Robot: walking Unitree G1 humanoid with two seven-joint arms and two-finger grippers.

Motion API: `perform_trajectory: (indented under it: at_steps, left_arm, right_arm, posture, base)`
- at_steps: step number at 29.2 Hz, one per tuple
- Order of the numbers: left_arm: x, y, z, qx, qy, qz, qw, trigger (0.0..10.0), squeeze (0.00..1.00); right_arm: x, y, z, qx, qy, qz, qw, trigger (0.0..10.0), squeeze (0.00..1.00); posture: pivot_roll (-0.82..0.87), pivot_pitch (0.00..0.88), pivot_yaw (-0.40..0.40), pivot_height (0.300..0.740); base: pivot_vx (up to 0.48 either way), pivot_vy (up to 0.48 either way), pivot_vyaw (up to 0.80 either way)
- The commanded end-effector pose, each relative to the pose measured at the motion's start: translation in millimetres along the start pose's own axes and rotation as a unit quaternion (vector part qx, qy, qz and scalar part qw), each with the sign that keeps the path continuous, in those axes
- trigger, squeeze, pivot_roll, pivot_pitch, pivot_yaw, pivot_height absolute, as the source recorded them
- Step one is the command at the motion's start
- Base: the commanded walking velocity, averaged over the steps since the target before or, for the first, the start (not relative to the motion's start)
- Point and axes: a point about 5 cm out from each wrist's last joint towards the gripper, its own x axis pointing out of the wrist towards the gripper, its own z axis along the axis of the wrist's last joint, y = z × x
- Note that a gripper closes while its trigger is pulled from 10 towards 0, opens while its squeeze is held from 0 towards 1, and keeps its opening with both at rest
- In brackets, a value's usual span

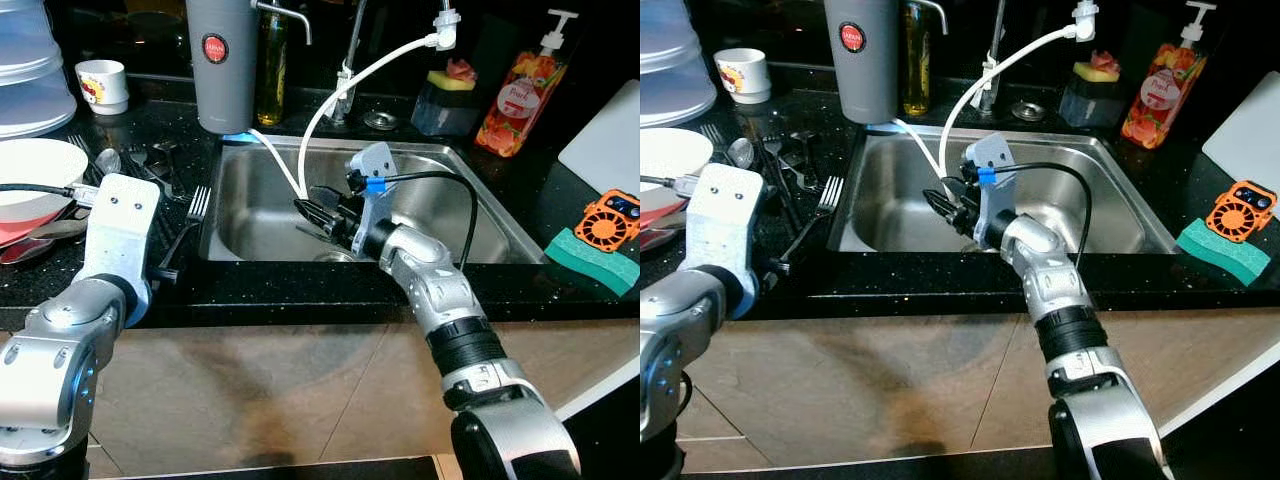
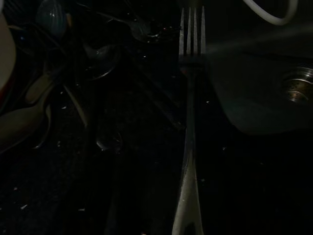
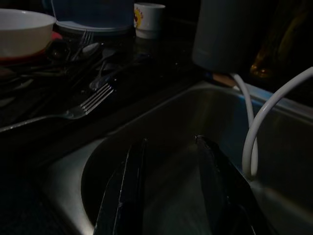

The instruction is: Kitchen organization

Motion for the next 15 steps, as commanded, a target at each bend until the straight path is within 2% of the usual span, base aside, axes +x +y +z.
perform_trajectory:
  at_steps: [1, 9, 12, 13, 14, 15]
  left_arm:
    - [3.5, -2.6, -4.3, -0.012, 0.021, -0.016, 1.000, 10.0, 0.00]
    - [7.6, -6.5, -8.3, -0.031, 0.052, -0.042, 0.997, 9.9, 0.00]
    - [8.0, -7.0, -9.1, -0.039, 0.060, -0.046, 0.996, 7.1, 0.00]
    - [8.0, -6.8, -9.2, -0.038, 0.061, -0.045, 0.996, 3.8, 0.00]
    - [8.0, -6.7, -9.5, -0.039, 0.062, -0.045, 0.996, 3.8, 0.00]
    - [8.1, -6.4, -9.6, -0.039, 0.063, -0.045, 0.996, 2.2, 0.00]
  right_arm:
    - [-4.8, -2.0, -2.3, 0.013, -0.001, -0.009, 1.000, 10.0, 0.00]
    - [-5.2, -0.1, -0.2, 0.010, -0.001, -0.007, 1.000, 10.0, 0.00]
    - [-6.2, -0.4, 1.5, 0.008, 0.001, -0.007, 1.000, 10.0, 0.00]
    - [-6.5, -0.5, 2.0, 0.009, 0.001, -0.007, 1.000, 10.0, 0.00]
    - [-6.7, -0.6, 2.3, 0.009, 0.002, -0.007, 1.000, 10.0, 0.00]
    - [-6.8, -0.6, 2.6, 0.009, 0.002, -0.007, 1.000, 10.0, 0.00]
  posture:
    - [0.10, 0.103, -0.084, 0.740]
    - [0.09, 0.105, -0.074, 0.740]
    - [0.09, 0.105, -0.073, 0.740]
    - [0.09, 0.105, -0.073, 0.740]
    - [0.09, 0.105, -0.073, 0.740]
    - [0.09, 0.105, -0.073, 0.740]
  base:
    - [0.000, 0.000, 0.00]
    - [0.000, 0.000, 0.00]
    - [0.000, 0.000, 0.00]
    - [0.000, 0.000, 0.00]
    - [0.000, 0.000, 0.00]
    - [0.000, 0.000, 0.00]
